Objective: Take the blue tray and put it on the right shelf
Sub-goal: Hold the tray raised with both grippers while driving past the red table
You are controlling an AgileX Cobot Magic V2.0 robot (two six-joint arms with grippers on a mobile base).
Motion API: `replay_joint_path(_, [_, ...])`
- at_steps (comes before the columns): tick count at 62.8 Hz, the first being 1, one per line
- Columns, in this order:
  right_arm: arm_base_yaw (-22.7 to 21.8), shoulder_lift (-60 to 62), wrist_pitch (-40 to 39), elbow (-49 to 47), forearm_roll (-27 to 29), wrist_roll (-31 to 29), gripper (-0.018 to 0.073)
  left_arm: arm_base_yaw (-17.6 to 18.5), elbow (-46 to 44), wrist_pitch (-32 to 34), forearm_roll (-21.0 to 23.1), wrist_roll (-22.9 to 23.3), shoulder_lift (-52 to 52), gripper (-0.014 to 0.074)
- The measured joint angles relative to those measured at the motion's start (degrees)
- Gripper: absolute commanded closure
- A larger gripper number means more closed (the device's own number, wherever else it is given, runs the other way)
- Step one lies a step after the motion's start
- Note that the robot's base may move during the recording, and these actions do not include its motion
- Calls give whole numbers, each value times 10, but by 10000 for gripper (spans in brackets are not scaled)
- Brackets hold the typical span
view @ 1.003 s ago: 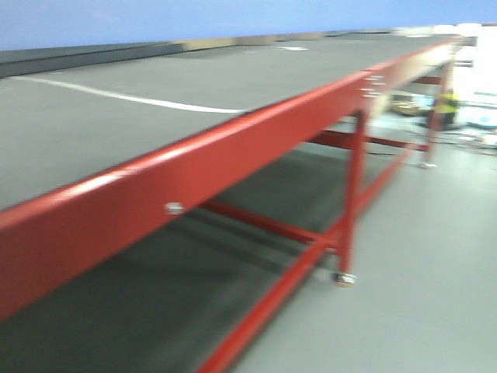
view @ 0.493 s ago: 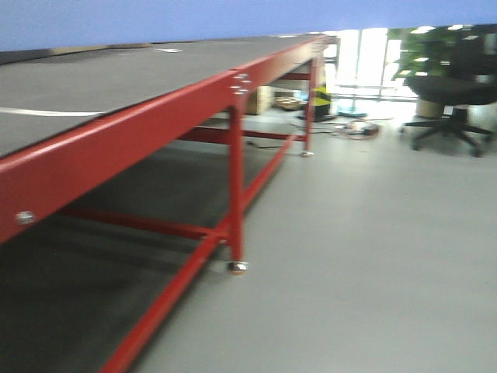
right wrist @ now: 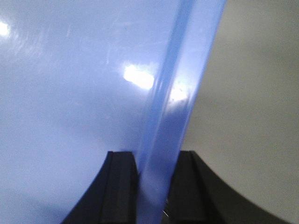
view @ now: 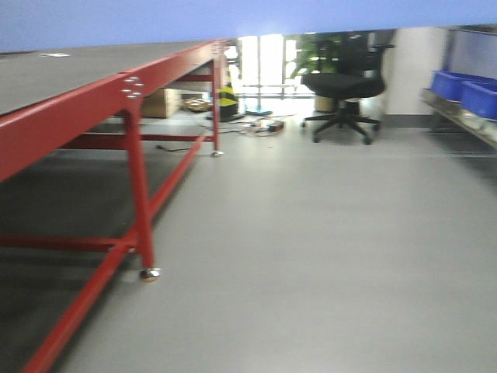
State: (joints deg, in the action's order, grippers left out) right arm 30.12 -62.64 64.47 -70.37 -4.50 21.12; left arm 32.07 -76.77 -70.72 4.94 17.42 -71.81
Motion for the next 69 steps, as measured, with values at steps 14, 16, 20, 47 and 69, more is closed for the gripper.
replay_joint_path(14, [0, 1, 1, 0, 0, 0, 504, 0, 0, 0, 1, 0, 0, 644])
replay_joint_path(16, [0, 1, 1, 0, 0, 0, 504, 0, 0, 0, 1, 0, 0, 644])
replay_joint_path(20, [0, 1, 1, 0, 0, 0, 504, 0, 0, 0, 1, 0, 0, 644])
replay_joint_path(47, [0, 1, 1, 0, 0, 0, 504, 0, 0, 0, 1, 0, 0, 644])
replay_joint_path(69, [0, 1, 1, 0, 0, 0, 504, 0, 0, -1, 1, 0, 0, 644])
